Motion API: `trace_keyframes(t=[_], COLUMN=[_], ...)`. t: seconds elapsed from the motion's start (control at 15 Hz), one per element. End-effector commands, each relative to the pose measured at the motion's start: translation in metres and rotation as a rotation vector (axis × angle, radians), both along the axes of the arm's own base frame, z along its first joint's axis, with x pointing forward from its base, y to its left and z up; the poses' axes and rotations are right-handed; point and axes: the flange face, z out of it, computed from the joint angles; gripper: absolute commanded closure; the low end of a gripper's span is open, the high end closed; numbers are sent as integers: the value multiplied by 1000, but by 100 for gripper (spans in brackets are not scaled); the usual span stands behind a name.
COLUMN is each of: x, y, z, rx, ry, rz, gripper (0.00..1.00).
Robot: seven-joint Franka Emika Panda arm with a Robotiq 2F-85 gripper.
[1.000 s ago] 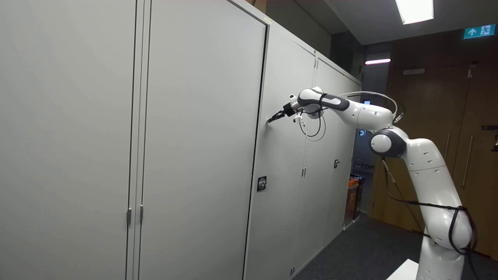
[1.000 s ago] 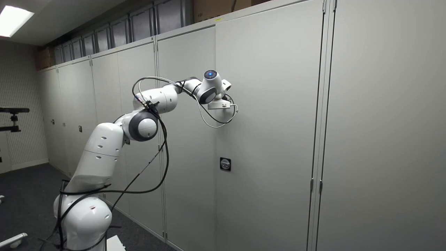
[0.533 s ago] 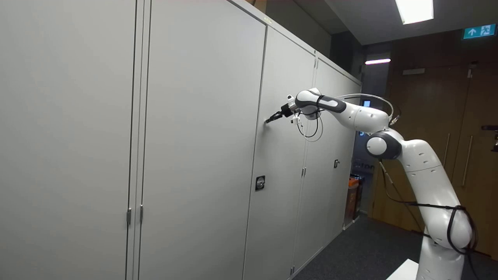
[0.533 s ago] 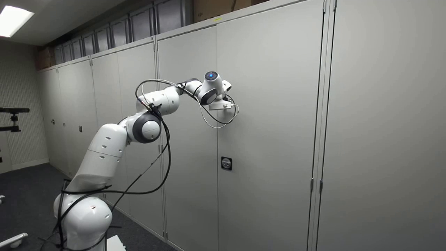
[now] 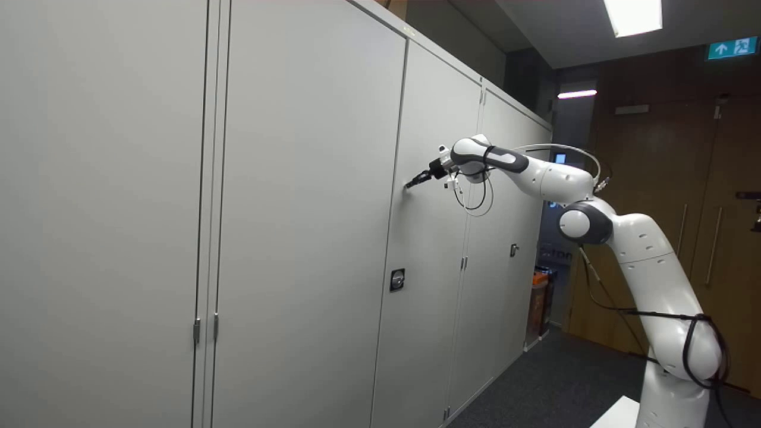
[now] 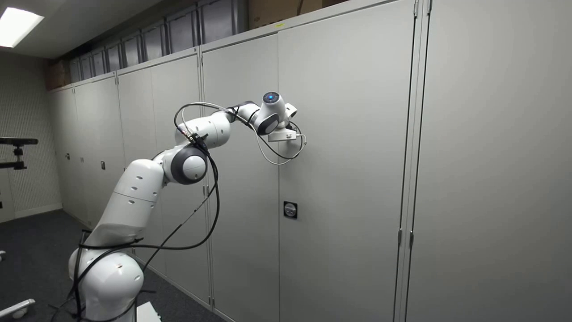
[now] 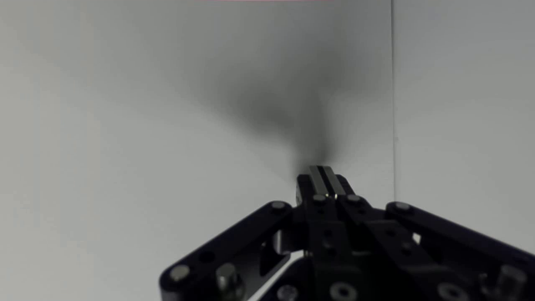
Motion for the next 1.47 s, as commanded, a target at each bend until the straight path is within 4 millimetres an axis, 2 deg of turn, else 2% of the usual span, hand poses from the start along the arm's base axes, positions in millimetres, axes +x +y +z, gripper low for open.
trace_keyframes(t=[0.0,0.8,1.4], x=[12,17,5], y=[6,9,4], z=[-2,-3,13], rx=[-26,-59,-59], ry=[-47,-41,-51], rz=[8,18,8], gripper=[100,100,100])
